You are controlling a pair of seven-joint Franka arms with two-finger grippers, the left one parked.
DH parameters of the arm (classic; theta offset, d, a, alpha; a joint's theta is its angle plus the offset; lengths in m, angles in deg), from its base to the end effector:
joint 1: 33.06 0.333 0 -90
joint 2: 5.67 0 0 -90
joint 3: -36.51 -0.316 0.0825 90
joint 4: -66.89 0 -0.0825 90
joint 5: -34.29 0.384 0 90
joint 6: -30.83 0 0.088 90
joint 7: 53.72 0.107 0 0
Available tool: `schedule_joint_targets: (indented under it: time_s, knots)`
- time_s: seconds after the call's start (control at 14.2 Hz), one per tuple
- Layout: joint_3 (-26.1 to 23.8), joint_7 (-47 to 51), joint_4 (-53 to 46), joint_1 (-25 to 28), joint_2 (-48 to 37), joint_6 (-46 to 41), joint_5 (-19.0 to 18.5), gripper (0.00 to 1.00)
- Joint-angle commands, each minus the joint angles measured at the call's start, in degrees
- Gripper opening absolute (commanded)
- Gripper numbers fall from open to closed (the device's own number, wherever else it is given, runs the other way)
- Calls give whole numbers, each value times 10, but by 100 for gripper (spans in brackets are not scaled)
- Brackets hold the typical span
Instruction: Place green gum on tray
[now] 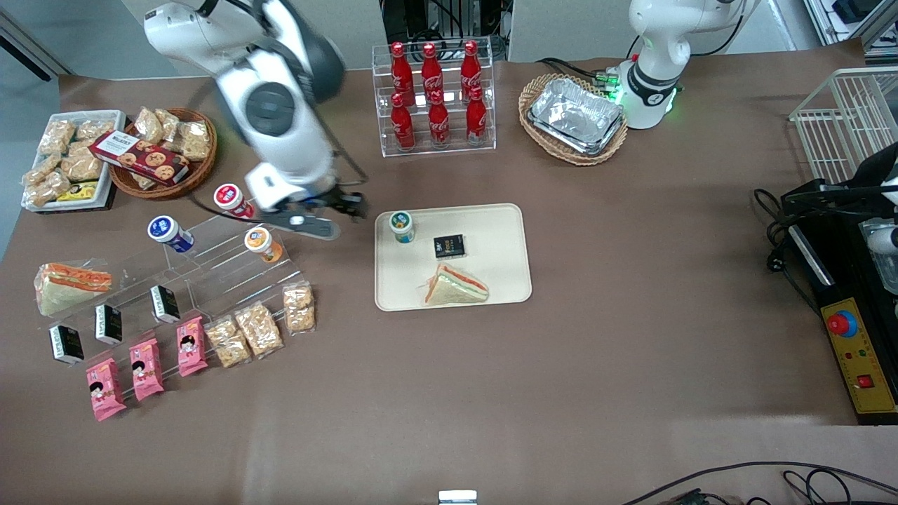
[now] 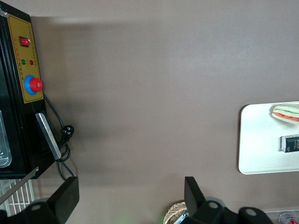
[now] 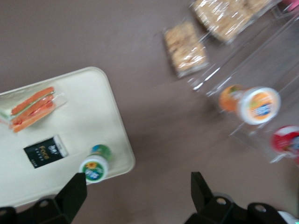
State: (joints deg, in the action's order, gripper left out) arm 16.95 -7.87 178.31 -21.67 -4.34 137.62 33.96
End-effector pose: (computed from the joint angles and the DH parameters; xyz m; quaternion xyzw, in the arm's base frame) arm 0.4742 0.2827 0.4598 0.9904 -0.1284 -0.0409 0.0310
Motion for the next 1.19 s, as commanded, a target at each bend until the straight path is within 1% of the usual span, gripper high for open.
schedule_joint_targets:
  time_s: [0.0, 0.14, 0.28, 0.42, 0.63, 0.7, 0.84, 1.12]
  knots:
    - [91, -136, -24, -2, -54, -82, 16, 99]
    - [151, -226, -25, -2, -85, -119, 16, 99]
    - [210, -313, -26, -2, -103, -134, 16, 99]
    - [265, -399, -26, -1, -113, -135, 10, 99]
    - [333, -490, -27, -2, -114, -130, 2, 99]
    - [346, -511, -27, -2, -114, -124, -9, 99]
    - [351, -517, -27, -1, -113, -109, -28, 99]
    - [349, -517, -27, -1, -104, -99, -29, 99]
